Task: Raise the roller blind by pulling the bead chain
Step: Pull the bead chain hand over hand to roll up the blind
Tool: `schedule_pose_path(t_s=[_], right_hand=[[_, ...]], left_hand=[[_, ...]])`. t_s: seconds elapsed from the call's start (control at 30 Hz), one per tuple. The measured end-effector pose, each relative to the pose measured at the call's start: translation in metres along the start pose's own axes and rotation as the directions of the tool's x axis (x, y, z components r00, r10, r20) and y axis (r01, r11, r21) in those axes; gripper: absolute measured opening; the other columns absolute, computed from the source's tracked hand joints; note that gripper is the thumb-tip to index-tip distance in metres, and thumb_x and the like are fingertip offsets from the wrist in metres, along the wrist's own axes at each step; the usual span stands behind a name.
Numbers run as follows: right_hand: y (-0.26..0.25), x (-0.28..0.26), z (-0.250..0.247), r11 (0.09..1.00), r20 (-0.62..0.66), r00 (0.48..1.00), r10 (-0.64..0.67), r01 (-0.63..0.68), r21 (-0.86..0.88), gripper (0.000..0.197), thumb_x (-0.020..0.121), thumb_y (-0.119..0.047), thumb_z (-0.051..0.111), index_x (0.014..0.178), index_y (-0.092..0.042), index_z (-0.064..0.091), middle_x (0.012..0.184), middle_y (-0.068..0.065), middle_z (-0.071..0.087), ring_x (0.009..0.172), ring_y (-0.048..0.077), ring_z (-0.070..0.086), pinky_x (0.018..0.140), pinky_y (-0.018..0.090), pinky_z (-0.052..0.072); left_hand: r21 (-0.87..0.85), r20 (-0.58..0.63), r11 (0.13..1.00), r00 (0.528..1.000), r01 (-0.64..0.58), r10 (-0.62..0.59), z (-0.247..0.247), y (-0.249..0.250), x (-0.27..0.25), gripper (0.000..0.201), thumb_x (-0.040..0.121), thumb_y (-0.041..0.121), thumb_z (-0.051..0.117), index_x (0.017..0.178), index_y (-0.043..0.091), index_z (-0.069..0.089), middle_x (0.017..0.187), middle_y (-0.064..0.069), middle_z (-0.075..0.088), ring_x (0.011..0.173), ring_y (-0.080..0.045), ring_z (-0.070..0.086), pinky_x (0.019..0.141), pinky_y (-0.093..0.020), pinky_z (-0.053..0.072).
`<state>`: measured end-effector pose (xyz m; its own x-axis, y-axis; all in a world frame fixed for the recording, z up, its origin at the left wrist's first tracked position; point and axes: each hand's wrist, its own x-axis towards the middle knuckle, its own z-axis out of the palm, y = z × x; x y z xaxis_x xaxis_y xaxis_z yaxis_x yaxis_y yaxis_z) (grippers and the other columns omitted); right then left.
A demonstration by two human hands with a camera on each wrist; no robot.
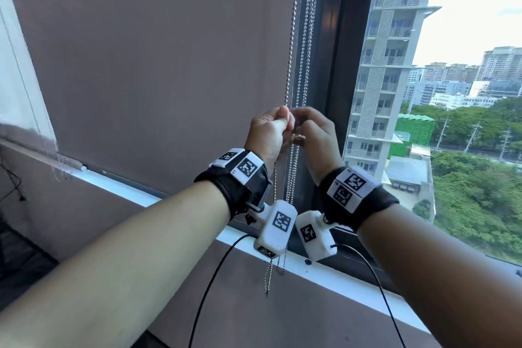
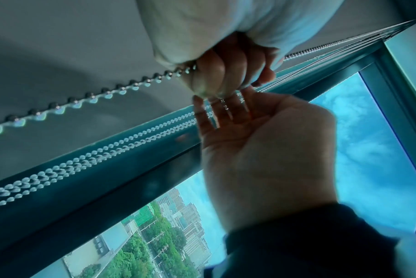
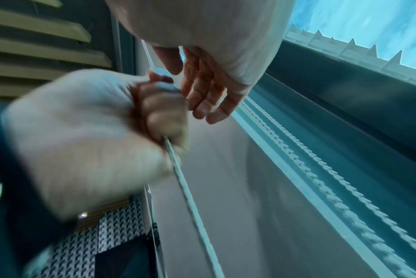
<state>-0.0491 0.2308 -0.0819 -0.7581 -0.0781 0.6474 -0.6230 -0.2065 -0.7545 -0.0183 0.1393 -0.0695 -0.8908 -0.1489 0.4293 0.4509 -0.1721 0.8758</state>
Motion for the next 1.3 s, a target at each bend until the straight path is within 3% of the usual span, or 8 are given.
schedule_pose_path(t_s=[0.33,0.43,0.57,0.73,0.97,1.03,1.2,1.3], right_hand=[[-0.064,0.04,0.03,0.991,0.04,0.999,0.021,-0.026,0.133,0.033,0.102,-0.021,0.035,0.093,-0.002,0.06,0.063,0.012,0.052,0.048,0.021,0.043,0.049,0.029,0.041],[-0.071,0.04,0.039,0.979,0.056,0.995,0.085,-0.094,0.181,0.039,0.105,-0.032,0.034,0.081,-0.008,0.055,0.054,0.005,0.037,0.041,0.015,0.028,0.044,0.023,0.028],[-0.07,0.033,0.045,0.981,0.031,0.991,0.127,-0.13,0.143,0.045,0.104,-0.037,0.034,0.062,-0.02,0.034,0.046,-0.005,0.025,0.033,0.01,0.02,0.044,0.015,0.02],[-0.062,0.025,0.047,0.985,0.019,0.99,0.14,-0.142,0.1,0.045,0.104,-0.037,0.033,0.062,-0.022,0.029,0.047,-0.004,0.023,0.036,0.01,0.017,0.046,0.018,0.015],[-0.042,0.007,0.046,0.986,0.018,0.991,0.136,-0.137,0.094,0.044,0.104,-0.032,0.034,0.062,-0.022,0.027,0.051,-0.001,0.02,0.037,0.01,0.016,0.041,0.013,0.017],[-0.038,0.003,0.046,0.986,0.016,0.992,0.124,-0.125,0.114,0.044,0.105,-0.029,0.034,0.062,-0.02,0.027,0.051,-0.001,0.02,0.036,0.009,0.016,0.039,0.012,0.018],[-0.021,0.0,0.043,0.992,-0.019,0.998,0.068,-0.065,0.113,0.046,0.104,-0.027,0.038,0.058,-0.018,0.03,0.043,-0.01,0.025,0.036,0.005,0.021,0.038,0.016,0.019],[-0.011,-0.005,0.038,1.0,-0.024,1.0,0.018,-0.019,-0.023,0.044,0.096,-0.039,0.04,0.057,-0.019,0.036,0.044,-0.008,0.035,0.04,0.01,0.032,0.041,0.02,0.025]], left_hand=[[0.017,0.036,1.0,0.999,0.022,-0.023,-0.008,-0.02,-0.018,0.043,0.091,0.002,0.036,0.052,0.019,0.045,0.047,0.002,0.031,0.035,-0.008,0.017,0.043,-0.023,0.006],[-0.025,0.043,1.0,0.999,0.004,-0.003,-0.01,-0.024,-0.022,0.051,0.087,-0.008,0.035,0.047,0.022,0.044,0.057,-0.001,0.039,0.04,-0.007,0.022,0.053,-0.033,0.011],[-0.074,0.078,0.996,0.996,0.056,-0.05,-0.009,-0.026,-0.028,0.039,0.089,-0.011,0.034,0.058,0.013,0.041,0.053,0.006,0.044,0.043,-0.008,0.023,0.051,-0.027,0.014],[-0.028,0.095,0.996,0.992,0.084,-0.081,-0.015,-0.031,-0.035,0.037,0.09,-0.009,0.034,0.06,0.012,0.039,0.049,0.01,0.044,0.045,-0.01,0.021,0.059,-0.035,0.011],[0.144,0.088,0.985,0.99,0.095,-0.109,-0.029,-0.046,-0.041,0.043,0.099,0.011,0.038,0.058,0.015,0.049,0.049,0.002,0.031,0.04,-0.009,0.021,0.04,-0.021,0.015],[0.168,0.089,0.981,0.99,0.097,-0.113,-0.03,-0.042,-0.038,0.036,0.1,0.016,0.039,0.066,0.01,0.051,0.053,-0.004,0.04,0.04,-0.012,0.032,0.039,-0.021,0.026],[0.072,0.0,0.996,0.999,0.05,-0.05,-0.031,-0.031,-0.019,0.035,0.098,0.02,0.035,0.097,-0.008,0.057,0.086,-0.017,0.062,0.077,-0.023,0.061,0.075,-0.036,0.054],[0.011,-0.034,1.0,0.999,0.028,-0.028,-0.032,-0.022,-0.007,0.036,0.099,0.026,0.037,0.095,0.004,0.066,0.1,-0.017,0.068,0.09,-0.022,0.066,0.083,-0.037,0.053]])
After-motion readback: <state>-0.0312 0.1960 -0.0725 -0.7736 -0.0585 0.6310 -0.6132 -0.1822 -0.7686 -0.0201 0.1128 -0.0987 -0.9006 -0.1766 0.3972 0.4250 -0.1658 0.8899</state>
